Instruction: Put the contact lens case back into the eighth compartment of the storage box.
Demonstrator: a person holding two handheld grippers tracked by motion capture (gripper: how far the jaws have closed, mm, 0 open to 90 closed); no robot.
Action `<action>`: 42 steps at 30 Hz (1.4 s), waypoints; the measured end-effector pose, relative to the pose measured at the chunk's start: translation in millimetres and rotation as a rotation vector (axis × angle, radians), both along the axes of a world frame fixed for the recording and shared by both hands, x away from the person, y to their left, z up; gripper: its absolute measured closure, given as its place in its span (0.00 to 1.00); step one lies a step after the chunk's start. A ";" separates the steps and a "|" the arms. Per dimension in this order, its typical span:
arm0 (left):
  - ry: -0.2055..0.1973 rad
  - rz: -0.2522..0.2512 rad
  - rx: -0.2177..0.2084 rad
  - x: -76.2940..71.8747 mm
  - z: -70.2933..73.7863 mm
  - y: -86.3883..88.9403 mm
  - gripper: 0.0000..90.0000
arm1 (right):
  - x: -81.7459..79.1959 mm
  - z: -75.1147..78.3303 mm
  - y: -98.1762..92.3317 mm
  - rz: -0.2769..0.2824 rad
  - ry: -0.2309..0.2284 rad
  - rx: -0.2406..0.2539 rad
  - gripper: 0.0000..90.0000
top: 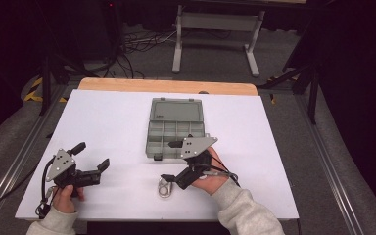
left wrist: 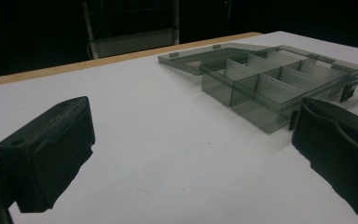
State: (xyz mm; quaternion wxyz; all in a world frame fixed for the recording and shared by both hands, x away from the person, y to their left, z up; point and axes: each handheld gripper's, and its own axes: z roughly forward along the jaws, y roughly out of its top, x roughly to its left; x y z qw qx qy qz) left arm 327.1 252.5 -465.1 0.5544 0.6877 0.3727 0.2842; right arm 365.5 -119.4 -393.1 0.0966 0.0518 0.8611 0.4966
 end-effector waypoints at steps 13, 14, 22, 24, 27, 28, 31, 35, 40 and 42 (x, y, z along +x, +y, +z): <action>0.001 0.000 -0.001 0.1 0.0 0.1 0.00 | 6.7 -7.3 6.5 0.052 0.106 -0.078 0.04; 0.001 0.000 -0.001 0.1 0.0 0.2 0.00 | 6.3 -8.5 7.2 0.054 0.111 -0.091 0.04; 0.001 -0.001 0.000 0.1 -0.1 0.0 0.00 | 4.5 -20.3 13.4 0.068 0.147 -0.207 0.04; 0.001 -0.001 0.000 0.1 -0.1 0.0 0.00 | 3.7 -22.1 14.5 0.068 0.136 -0.228 0.04; 0.001 -0.001 -0.001 0.1 0.0 0.0 0.00 | 2.9 -23.9 15.6 0.072 0.135 -0.247 0.04; 0.001 -0.001 0.000 0.1 0.0 0.0 0.00 | 2.6 -25.0 16.3 0.077 0.134 -0.258 0.04; 0.001 -0.001 -0.001 0.0 -0.1 0.0 0.00 | 1.6 -28.0 17.8 0.083 0.137 -0.285 0.04; 0.001 -0.001 0.000 0.0 0.0 -0.1 0.00 | 0.9 -31.2 19.7 0.089 0.140 -0.313 0.04; 0.001 -0.002 0.000 0.0 -0.1 -0.2 0.00 | 0.1 -36.0 22.7 0.109 0.152 -0.350 0.04; 0.001 -0.002 0.000 0.0 -0.1 -0.2 0.00 | -0.5 -36.9 23.3 0.107 0.150 -0.356 0.04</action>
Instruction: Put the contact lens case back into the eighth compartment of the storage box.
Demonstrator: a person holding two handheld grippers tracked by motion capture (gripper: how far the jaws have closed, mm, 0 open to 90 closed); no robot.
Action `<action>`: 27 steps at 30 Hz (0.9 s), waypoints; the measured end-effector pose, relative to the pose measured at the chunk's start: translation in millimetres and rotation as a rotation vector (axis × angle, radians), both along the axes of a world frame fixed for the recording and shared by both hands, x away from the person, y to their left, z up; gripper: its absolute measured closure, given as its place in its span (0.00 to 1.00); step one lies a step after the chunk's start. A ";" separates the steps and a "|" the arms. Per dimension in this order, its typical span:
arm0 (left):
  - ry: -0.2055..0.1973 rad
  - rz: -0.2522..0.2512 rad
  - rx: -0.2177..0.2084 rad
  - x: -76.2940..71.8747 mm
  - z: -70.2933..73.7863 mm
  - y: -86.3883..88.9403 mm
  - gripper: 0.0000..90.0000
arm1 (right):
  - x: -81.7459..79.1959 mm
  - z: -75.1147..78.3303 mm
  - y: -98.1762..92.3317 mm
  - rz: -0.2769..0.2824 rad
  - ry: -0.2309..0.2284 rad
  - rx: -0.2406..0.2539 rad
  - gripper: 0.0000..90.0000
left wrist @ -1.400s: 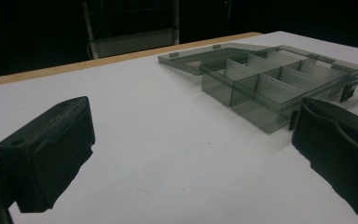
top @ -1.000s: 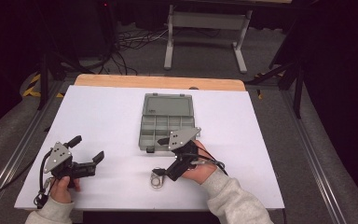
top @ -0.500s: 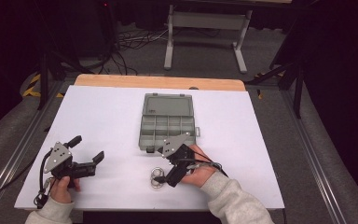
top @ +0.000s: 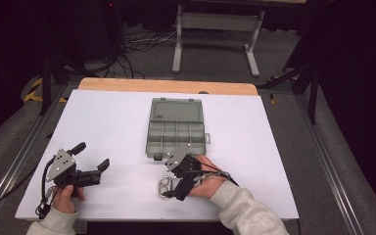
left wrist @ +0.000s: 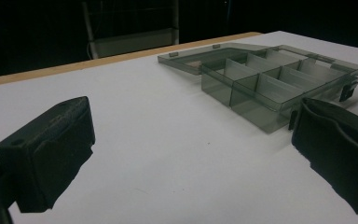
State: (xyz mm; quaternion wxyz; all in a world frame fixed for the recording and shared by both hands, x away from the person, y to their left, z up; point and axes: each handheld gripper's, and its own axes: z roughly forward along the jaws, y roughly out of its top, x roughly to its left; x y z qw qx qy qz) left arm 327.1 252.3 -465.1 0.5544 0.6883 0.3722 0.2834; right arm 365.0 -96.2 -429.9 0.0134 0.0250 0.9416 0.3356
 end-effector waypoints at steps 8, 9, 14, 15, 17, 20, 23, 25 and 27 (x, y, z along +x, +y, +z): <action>0.000 -0.001 -0.001 0.0 0.0 0.0 0.00 | -1.2 -4.2 3.3 0.008 0.000 -0.035 0.05; 0.000 -0.002 -0.001 0.0 -0.1 0.0 0.00 | -1.2 -4.7 3.6 0.011 0.000 -0.037 0.05; 0.001 -0.001 0.001 -0.1 0.1 0.0 0.00 | -1.6 -7.0 5.4 0.011 -0.001 -0.060 0.06; 0.001 -0.001 0.002 -0.1 0.1 0.0 0.00 | -1.6 -7.3 5.7 0.012 0.000 -0.064 0.06; 0.001 0.000 0.002 -0.1 0.1 -0.1 0.00 | -1.9 -8.8 6.6 0.010 0.001 -0.072 0.07; 0.001 -0.001 0.002 -0.1 0.1 0.0 0.00 | -2.6 -11.5 8.4 0.007 -0.003 -0.098 0.08; 0.001 -0.001 0.002 -0.1 0.1 0.0 0.00 | -3.1 -13.3 9.9 0.009 0.004 -0.113 0.09; 0.001 -0.001 0.002 -0.2 0.1 0.0 0.00 | -3.5 -14.0 10.7 0.011 0.003 -0.120 0.10; 0.001 -0.001 0.002 -0.1 0.1 -0.1 0.00 | -3.5 -15.0 11.6 0.017 0.008 -0.126 0.11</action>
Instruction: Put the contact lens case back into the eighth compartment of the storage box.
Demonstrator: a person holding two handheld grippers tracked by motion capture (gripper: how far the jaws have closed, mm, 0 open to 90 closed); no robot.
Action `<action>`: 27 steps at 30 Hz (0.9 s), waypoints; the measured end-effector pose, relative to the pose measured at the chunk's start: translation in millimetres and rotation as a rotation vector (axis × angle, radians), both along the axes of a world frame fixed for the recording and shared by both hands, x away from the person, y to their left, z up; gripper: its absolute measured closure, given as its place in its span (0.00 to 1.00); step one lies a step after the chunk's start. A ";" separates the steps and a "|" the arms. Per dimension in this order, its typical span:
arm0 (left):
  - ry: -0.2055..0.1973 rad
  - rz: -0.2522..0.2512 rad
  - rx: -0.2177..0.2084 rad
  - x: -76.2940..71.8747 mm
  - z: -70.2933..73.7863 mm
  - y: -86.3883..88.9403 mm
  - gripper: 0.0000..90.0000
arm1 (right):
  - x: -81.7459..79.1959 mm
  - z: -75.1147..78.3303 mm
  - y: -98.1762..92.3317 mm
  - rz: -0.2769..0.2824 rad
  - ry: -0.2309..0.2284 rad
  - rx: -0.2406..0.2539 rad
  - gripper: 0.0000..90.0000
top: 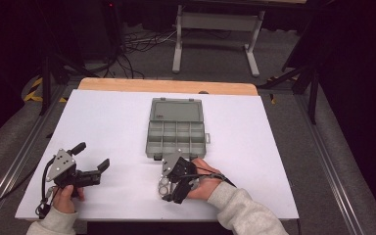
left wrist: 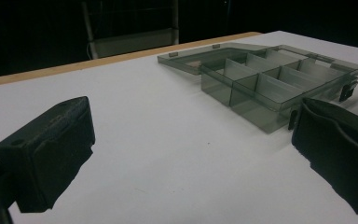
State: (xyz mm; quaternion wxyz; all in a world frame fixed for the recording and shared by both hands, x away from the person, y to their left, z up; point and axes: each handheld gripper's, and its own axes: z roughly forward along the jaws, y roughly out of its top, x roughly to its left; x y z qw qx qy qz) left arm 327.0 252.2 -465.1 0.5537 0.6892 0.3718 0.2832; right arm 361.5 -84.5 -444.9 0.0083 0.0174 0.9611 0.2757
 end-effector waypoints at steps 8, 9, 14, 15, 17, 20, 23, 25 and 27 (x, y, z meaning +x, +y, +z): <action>0.000 0.000 0.001 0.0 0.0 0.0 0.00 | 0.6 -3.2 2.0 0.007 0.004 -0.025 0.17; 0.000 0.000 0.000 0.1 0.0 0.1 0.00 | 0.6 -3.4 2.2 0.006 0.004 -0.028 0.17; -0.001 -0.001 -0.001 0.2 -0.1 0.1 0.00 | 0.6 -4.5 3.6 0.013 0.002 -0.038 0.22; 0.000 -0.001 -0.001 0.2 -0.1 0.1 0.00 | 0.6 -4.7 3.8 0.015 0.001 -0.038 0.23; 0.000 -0.001 -0.001 0.2 -0.1 0.1 0.00 | 0.2 -4.8 4.3 0.014 -0.006 -0.042 0.24; 0.000 0.000 -0.002 0.2 -0.1 0.1 0.00 | -0.4 -4.7 4.4 0.021 -0.010 -0.048 0.29; 0.001 0.001 0.000 0.2 -0.1 0.2 0.00 | -1.2 -4.6 4.7 0.021 -0.017 -0.048 0.29; 0.001 0.001 -0.001 0.1 -0.1 0.1 0.00 | -1.6 -4.5 4.7 0.022 -0.020 -0.048 0.29; 0.000 0.000 -0.002 0.2 -0.1 0.2 0.00 | -1.5 -4.5 4.7 0.022 -0.019 -0.048 0.29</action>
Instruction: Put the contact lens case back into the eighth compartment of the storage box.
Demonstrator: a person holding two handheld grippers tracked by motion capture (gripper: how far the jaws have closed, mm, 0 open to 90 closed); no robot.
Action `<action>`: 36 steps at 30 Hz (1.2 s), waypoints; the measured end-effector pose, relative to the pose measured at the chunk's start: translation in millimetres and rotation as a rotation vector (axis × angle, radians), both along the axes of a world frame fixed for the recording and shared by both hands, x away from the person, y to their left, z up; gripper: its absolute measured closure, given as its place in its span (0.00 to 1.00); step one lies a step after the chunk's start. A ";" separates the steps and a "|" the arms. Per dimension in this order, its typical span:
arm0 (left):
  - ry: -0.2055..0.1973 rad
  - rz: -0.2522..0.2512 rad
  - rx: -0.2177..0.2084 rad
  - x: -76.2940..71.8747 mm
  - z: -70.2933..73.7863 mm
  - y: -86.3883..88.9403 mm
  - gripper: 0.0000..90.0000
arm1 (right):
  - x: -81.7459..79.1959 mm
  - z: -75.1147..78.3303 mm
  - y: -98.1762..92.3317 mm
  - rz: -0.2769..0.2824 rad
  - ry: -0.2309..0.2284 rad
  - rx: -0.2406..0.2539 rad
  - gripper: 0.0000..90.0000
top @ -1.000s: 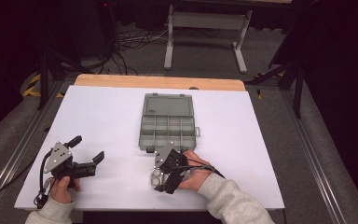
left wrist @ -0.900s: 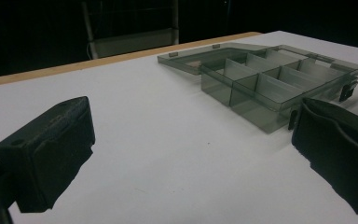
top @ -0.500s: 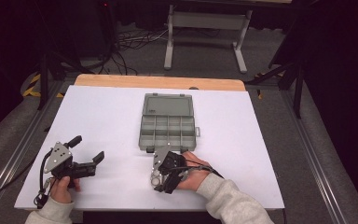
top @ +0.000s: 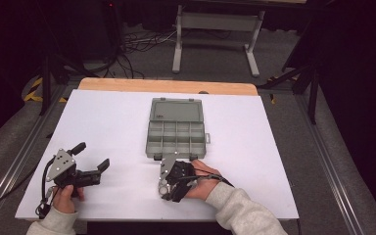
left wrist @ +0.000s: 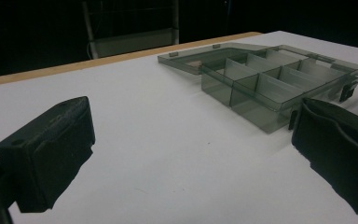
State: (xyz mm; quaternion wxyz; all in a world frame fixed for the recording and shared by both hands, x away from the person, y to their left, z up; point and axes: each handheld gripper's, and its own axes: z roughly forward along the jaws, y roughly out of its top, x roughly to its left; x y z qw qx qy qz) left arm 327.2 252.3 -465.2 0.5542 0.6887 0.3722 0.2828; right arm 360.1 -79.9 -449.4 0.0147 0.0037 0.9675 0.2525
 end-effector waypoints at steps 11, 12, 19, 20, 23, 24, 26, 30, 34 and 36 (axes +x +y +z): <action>0.000 0.001 0.000 0.0 0.0 0.1 0.00 | -0.7 1.1 -0.3 0.002 -0.004 0.003 0.29; -0.001 0.001 -0.001 0.0 0.0 0.1 0.00 | -0.9 2.7 -1.1 0.002 -0.008 0.011 0.29; 0.000 0.001 0.001 0.0 0.1 0.1 0.00 | -2.3 10.4 -4.4 0.001 -0.024 0.042 0.29; 0.000 0.001 0.001 0.0 0.1 0.1 0.00 | -2.3 11.7 -4.8 0.003 -0.024 0.047 0.29; -0.001 0.001 0.000 0.0 0.0 0.0 0.00 | -2.3 14.9 -6.1 0.004 -0.025 0.061 0.29; -0.001 0.001 0.000 0.0 0.0 0.0 0.00 | -2.5 18.7 -7.8 -0.001 -0.029 0.078 0.29; -0.001 0.001 0.000 -0.1 0.0 0.0 0.00 | -2.6 19.8 -8.3 -0.001 -0.032 0.083 0.29; -0.001 0.001 0.000 -0.1 0.0 0.0 0.00 | -3.0 26.4 -12.0 0.000 -0.049 0.125 0.29; 0.000 0.001 0.001 -0.1 0.1 0.0 0.00 | -3.2 30.9 -15.3 -0.003 -0.060 0.157 0.29; 0.000 0.001 0.002 -0.2 0.1 0.0 0.00 | -3.6 33.0 -16.9 -0.010 -0.065 0.168 0.29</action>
